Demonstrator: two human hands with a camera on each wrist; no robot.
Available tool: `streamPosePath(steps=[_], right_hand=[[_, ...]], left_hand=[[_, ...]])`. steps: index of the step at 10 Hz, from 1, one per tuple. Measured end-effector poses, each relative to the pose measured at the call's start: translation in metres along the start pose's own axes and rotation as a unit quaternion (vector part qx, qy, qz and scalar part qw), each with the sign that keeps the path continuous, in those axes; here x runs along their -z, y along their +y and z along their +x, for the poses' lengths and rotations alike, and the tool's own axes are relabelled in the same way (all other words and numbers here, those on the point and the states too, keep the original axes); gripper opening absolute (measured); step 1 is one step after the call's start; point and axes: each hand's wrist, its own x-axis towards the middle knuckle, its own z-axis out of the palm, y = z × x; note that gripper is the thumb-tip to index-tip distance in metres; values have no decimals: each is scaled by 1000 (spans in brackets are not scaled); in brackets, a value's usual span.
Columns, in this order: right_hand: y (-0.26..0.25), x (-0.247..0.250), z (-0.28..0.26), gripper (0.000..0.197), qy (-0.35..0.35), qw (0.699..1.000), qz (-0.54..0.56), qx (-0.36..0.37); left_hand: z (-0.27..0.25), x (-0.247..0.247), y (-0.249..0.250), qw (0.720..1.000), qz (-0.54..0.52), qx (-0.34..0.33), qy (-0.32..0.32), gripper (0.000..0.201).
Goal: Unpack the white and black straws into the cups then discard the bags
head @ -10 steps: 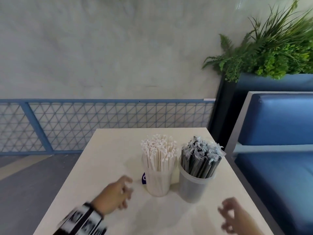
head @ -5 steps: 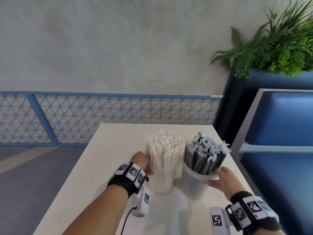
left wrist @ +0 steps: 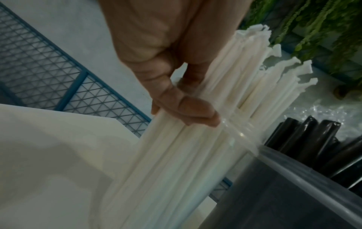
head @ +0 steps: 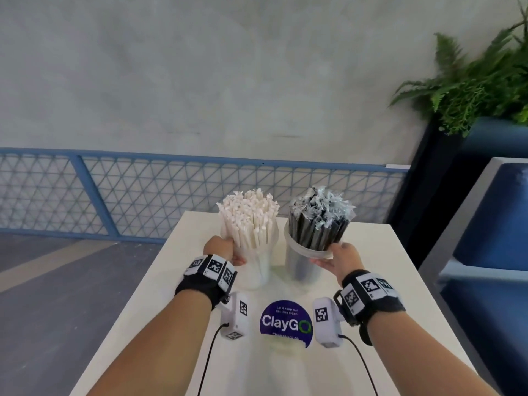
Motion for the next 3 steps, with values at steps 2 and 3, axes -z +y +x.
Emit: streamPosePath(steps=[2, 3], right_hand=[[9, -13, 32, 18, 9, 1000, -12, -15], [16, -12, 33, 27, 8, 1000, 6, -22]], left_hand=[[13, -2, -10, 1000, -21, 0, 19, 23], [14, 0, -16, 999, -34, -2, 15, 32]])
